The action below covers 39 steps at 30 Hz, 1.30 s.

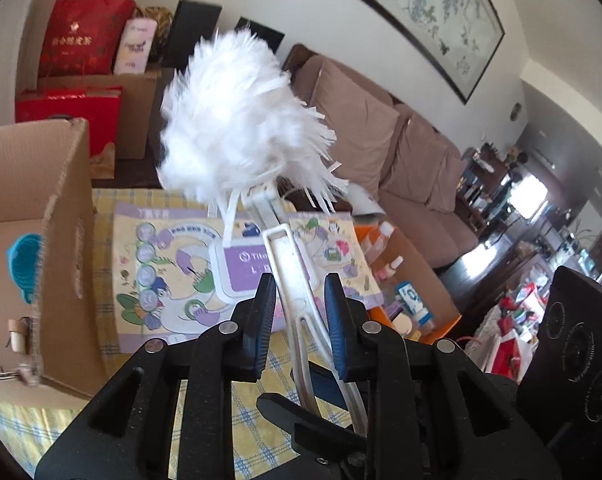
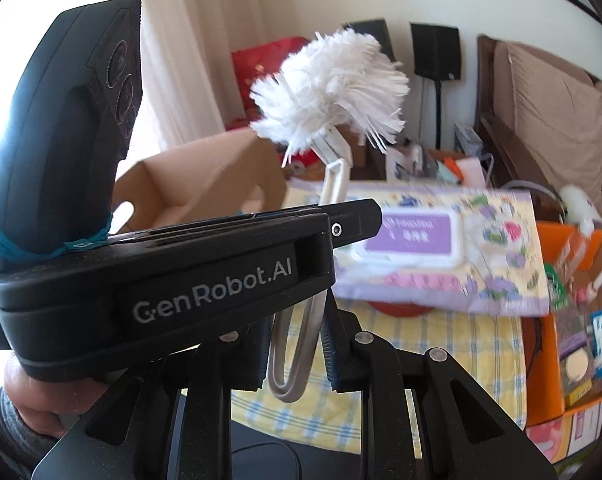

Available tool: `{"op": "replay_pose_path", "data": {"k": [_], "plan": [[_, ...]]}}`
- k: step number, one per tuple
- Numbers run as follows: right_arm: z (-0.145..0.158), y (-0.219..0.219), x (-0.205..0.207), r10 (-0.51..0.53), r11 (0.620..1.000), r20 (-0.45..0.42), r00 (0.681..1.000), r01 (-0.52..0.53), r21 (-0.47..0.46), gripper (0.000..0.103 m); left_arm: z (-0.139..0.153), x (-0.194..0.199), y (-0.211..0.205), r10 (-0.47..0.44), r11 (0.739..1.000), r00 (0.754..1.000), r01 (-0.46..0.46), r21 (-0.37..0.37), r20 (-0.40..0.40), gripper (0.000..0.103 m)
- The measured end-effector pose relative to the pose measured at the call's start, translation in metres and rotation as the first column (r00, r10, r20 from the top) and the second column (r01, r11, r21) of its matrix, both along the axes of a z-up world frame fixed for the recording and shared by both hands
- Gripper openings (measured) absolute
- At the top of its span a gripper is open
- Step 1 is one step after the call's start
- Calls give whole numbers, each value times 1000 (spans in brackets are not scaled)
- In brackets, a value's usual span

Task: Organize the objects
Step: 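Lift the white feather duster off the wipes pack with the right gripper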

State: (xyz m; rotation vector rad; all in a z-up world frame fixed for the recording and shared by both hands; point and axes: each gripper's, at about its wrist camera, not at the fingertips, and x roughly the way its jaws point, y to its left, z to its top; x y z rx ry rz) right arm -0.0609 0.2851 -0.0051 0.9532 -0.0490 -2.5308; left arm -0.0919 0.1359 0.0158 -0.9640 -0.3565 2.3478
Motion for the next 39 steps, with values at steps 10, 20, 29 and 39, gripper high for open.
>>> {"op": "replay_pose_path", "data": {"k": [10, 20, 29, 39], "plan": [[10, -54, -3, 74, 991, -37, 997, -69, 118, 12, 1, -7, -53, 90, 995, 995, -93, 47, 53, 18], [-22, -31, -2, 48, 996, 42, 998, -51, 79, 12, -48, -5, -78, 82, 994, 974, -96, 56, 212, 46], [-33, -16, 2, 24, 998, 80, 997, -29, 64, 12, -66, -4, -50, 67, 996, 967, -78, 33, 248, 61], [-87, -7, 4, 16, 1000, 204, 979, -21, 19, 28, -97, 8, -48, 107, 992, 967, -87, -94, 232, 67]]}}
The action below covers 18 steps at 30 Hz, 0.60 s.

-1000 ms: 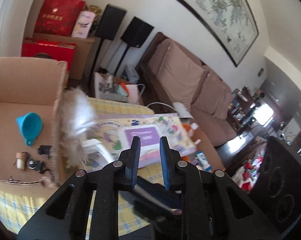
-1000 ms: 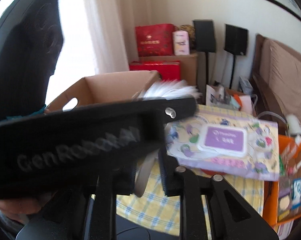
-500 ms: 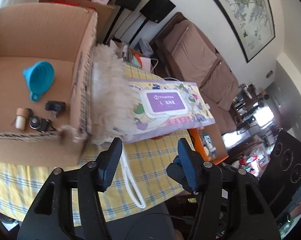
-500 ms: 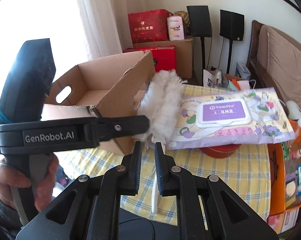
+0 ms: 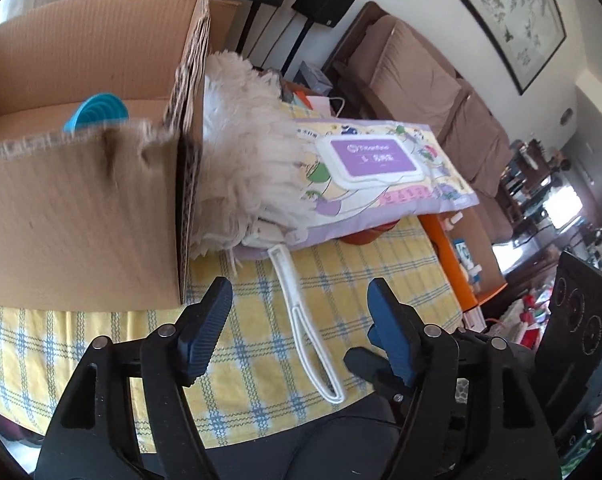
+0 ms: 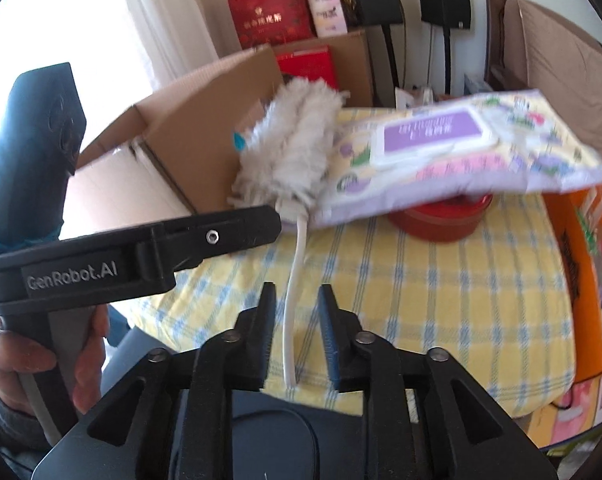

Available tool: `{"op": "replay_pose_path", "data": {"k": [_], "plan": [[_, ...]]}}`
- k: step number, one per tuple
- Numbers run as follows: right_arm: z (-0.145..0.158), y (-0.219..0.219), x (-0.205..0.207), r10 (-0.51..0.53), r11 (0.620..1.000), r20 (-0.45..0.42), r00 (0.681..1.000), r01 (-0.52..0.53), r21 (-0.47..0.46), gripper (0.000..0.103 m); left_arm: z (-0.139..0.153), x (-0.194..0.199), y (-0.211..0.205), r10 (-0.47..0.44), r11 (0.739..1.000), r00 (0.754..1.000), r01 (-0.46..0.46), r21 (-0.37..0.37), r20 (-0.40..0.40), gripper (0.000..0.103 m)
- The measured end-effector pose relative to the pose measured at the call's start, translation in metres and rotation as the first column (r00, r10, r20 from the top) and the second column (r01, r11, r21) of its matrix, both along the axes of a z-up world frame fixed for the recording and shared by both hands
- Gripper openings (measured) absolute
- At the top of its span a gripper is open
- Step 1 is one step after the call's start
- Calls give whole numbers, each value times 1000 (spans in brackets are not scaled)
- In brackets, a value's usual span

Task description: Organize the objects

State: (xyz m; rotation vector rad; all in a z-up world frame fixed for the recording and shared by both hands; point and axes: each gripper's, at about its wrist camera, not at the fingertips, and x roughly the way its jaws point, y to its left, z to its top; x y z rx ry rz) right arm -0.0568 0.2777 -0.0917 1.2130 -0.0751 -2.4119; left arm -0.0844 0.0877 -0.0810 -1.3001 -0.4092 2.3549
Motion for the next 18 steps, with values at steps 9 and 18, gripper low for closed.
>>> {"op": "replay_pose_path", "data": {"k": [9, 18], "plan": [[-28, -13, 2, 11, 1000, 34, 999, -11, -8, 37, -24, -2, 6, -16, 1000, 999, 16, 15, 45, 67], [-46, -13, -2, 7, 999, 58, 998, -5, -38, 13, -42, -8, 15, -32, 999, 997, 30, 30, 65, 67]]}}
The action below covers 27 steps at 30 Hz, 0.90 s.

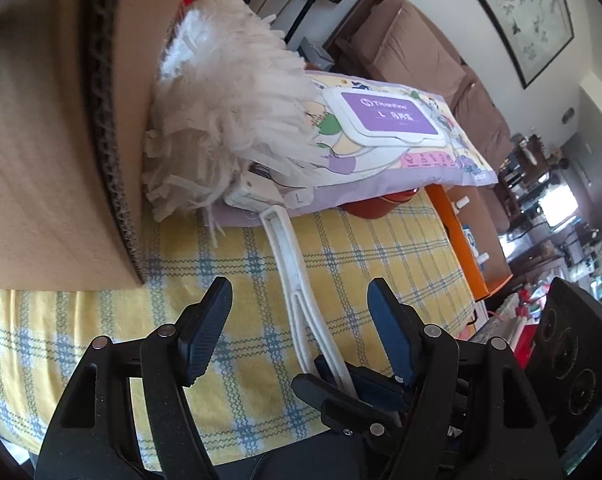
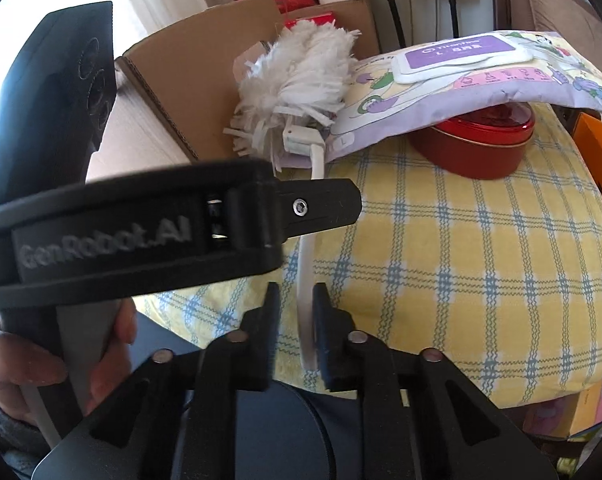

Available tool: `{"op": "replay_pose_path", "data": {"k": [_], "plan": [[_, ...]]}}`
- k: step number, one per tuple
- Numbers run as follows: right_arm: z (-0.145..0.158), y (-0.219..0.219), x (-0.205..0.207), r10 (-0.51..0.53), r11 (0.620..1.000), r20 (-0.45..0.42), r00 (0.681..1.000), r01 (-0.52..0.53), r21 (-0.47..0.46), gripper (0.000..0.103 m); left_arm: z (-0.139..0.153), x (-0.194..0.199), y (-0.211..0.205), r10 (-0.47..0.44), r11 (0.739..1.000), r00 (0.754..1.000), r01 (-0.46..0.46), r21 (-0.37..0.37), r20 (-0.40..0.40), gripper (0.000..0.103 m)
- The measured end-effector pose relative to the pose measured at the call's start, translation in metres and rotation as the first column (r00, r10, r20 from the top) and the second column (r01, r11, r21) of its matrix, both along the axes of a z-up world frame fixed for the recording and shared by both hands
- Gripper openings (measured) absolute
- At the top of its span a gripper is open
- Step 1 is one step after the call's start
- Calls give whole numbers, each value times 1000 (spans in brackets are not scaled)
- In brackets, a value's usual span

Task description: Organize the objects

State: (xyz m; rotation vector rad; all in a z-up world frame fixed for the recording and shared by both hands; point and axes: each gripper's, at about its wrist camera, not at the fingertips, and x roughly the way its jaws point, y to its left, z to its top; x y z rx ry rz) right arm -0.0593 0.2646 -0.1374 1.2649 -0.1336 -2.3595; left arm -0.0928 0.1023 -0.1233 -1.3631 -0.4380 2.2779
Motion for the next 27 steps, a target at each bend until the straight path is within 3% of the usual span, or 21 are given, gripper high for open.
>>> {"op": "replay_pose_path", "data": {"k": [5, 9, 17, 27], "plan": [[0, 3, -1, -4, 1000, 7, 1000, 4, -24, 8, -3, 2, 5, -6, 1000, 1000, 6, -6, -6, 64], [4, 2, 4, 8, 999, 3, 1000, -8, -37, 8, -6, 5, 8, -13, 1000, 1000, 13, 1, -4, 43], [11, -10, 4, 20, 999, -16, 1000, -21, -37, 8, -7, 11, 9, -5, 1000, 1000, 5, -10, -21, 11], [23, -10, 18, 49, 997, -61, 997, -52, -51, 8, 15, 18, -3, 18, 998, 999, -15, 55, -51, 9]]}}
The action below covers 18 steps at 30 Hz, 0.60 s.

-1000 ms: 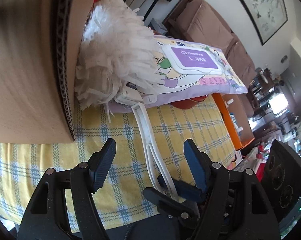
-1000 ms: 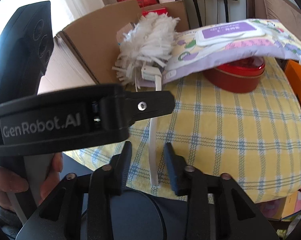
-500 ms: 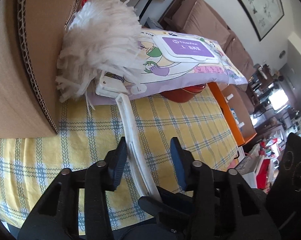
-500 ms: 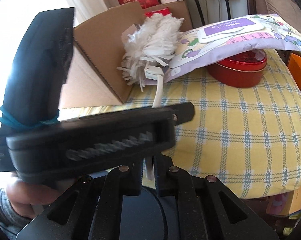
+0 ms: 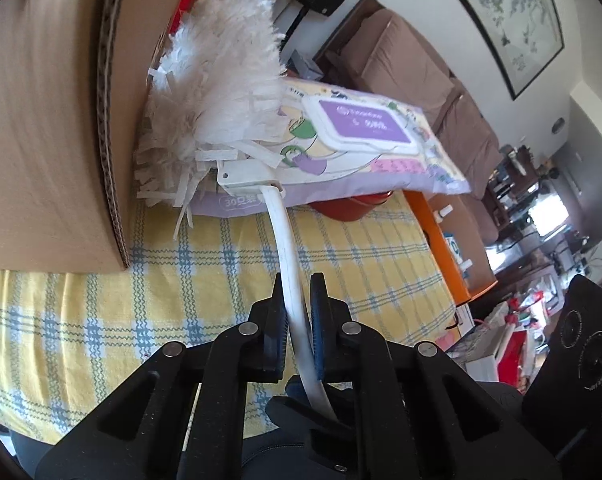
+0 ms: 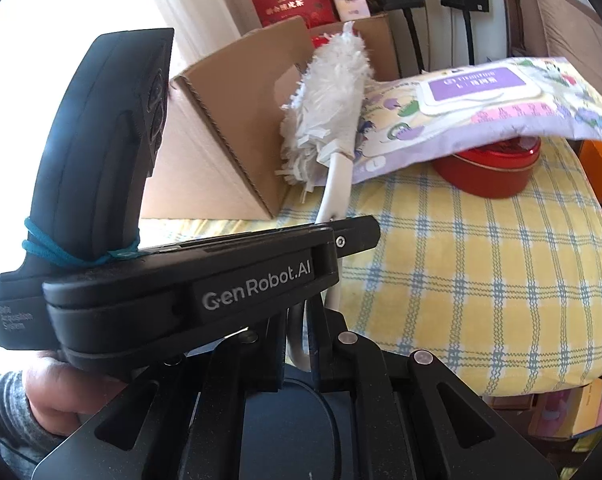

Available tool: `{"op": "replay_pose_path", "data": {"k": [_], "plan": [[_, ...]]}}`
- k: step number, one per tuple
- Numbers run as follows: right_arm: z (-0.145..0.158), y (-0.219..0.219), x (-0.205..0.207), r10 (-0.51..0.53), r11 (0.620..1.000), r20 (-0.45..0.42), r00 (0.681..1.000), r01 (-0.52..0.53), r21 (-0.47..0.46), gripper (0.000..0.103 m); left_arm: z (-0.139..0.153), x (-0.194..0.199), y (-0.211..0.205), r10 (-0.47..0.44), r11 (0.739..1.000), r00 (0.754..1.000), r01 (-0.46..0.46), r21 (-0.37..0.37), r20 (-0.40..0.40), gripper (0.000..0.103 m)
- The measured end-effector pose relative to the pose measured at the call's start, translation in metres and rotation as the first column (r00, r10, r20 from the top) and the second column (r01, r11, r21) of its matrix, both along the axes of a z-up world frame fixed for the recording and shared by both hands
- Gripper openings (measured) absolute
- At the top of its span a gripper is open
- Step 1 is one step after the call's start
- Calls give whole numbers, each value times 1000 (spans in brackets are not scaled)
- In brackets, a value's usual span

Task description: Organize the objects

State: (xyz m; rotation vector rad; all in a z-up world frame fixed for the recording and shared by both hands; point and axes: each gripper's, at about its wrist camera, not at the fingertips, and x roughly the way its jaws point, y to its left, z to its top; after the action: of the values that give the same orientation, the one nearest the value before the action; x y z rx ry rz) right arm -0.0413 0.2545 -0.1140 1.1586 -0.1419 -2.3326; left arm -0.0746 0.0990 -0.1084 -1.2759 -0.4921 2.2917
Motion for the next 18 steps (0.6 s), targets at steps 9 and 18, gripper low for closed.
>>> {"op": "replay_pose_path", "data": {"k": [9, 18], "plan": [[39, 3, 15, 8, 999, -100, 995, -11, -31, 8, 51, 11, -6, 5, 999, 992, 0, 42, -125, 8], [89, -11, 15, 71, 997, -218, 973, -65, 33, 8, 101, 7, -31, 66, 993, 974, -43, 112, -215, 8]]}}
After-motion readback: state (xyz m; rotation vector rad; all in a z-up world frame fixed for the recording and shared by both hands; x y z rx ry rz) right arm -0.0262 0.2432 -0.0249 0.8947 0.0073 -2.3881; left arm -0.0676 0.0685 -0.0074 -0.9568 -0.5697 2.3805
